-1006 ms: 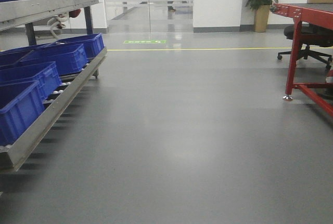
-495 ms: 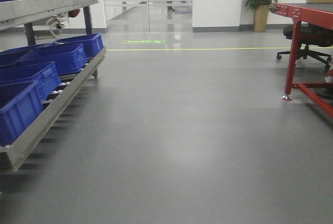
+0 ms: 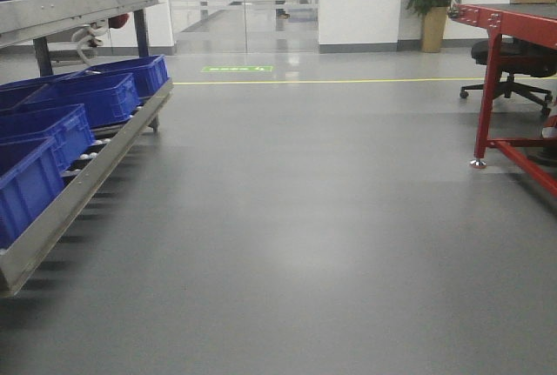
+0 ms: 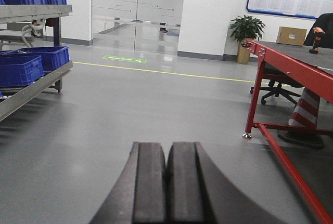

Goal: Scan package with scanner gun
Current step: 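Drive the base forward along the aisle past the blue bins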

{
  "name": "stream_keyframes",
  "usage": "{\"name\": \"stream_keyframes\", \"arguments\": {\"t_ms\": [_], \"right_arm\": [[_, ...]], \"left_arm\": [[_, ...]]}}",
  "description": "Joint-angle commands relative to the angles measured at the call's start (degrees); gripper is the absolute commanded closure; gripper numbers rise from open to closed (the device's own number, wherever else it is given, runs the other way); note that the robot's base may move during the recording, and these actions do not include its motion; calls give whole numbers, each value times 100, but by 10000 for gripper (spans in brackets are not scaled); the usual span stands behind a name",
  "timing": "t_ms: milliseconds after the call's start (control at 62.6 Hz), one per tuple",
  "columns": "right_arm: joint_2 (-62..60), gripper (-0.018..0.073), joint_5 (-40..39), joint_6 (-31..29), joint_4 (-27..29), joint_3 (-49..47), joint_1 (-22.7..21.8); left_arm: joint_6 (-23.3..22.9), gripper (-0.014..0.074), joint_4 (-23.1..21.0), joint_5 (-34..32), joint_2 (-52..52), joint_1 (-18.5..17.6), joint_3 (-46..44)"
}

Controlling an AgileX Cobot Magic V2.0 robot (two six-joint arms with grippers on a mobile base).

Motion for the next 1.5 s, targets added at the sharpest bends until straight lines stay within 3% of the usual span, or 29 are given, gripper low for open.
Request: {"name": "stream_keyframes", "arguments": {"t_ms": [0, 1485], "right_arm": [[-16, 727, -95, 4, 24, -3, -7], [-16, 727, -95, 4, 24, -3, -7]], "left_arm": [[29, 707, -2, -110, -17, -34, -12], [29, 707, -2, -110, -17, -34, -12]]}}
